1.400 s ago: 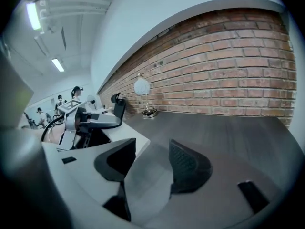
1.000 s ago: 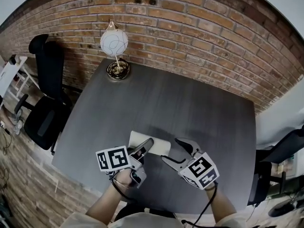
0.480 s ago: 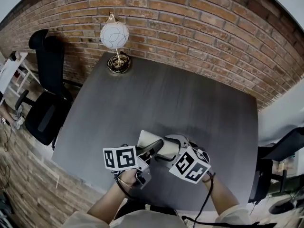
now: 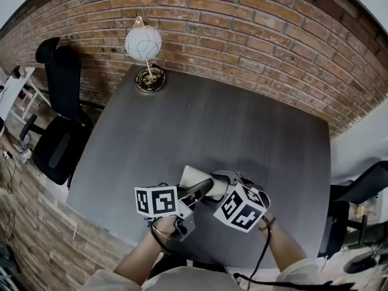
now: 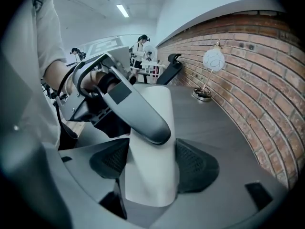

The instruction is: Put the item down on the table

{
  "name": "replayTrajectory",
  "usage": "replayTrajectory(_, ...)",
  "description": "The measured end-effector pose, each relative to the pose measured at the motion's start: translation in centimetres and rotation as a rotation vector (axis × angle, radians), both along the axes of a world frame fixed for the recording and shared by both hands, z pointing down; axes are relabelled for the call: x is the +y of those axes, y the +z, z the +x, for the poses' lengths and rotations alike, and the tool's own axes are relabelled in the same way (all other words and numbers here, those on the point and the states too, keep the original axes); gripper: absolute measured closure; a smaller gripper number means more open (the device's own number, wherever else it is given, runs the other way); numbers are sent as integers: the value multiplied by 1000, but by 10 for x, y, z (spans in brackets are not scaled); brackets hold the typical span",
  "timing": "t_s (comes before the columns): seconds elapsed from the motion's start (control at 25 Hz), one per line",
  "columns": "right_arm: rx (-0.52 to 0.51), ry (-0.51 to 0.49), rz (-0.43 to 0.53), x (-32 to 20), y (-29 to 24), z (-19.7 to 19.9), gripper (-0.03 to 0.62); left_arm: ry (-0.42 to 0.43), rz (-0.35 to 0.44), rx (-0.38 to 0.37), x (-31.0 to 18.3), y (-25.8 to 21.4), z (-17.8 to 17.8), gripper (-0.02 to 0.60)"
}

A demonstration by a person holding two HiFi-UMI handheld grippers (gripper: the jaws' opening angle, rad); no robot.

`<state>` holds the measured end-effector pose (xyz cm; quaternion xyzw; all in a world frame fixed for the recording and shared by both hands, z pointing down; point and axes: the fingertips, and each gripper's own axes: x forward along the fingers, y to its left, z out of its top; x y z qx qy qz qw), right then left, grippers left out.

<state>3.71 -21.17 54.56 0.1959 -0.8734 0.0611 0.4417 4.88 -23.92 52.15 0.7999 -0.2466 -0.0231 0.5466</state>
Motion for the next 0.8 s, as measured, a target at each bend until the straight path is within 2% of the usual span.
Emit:
replayTrajectory(0.24,-20,31,51,-13,-7,7,276,-28,12,13,-12,-7,1,408)
replayTrajectory(0.36,-26,55,73,-25,-12,16,278,-54,25,45,-19,-14,-3,364)
replayTrajectory(0.6,-9,102,105,-51,-19,43,278,-108,56,61,-26,-18,-21,333)
replayTrajectory(0.72,4,124,96,-66,-16,59,278,-131,105,28,-28,-20,-32,333)
replayTrajectory(0.8,15,137,87,-77,-13,70,278,-155,164,-33,-31,-21,-41,334)
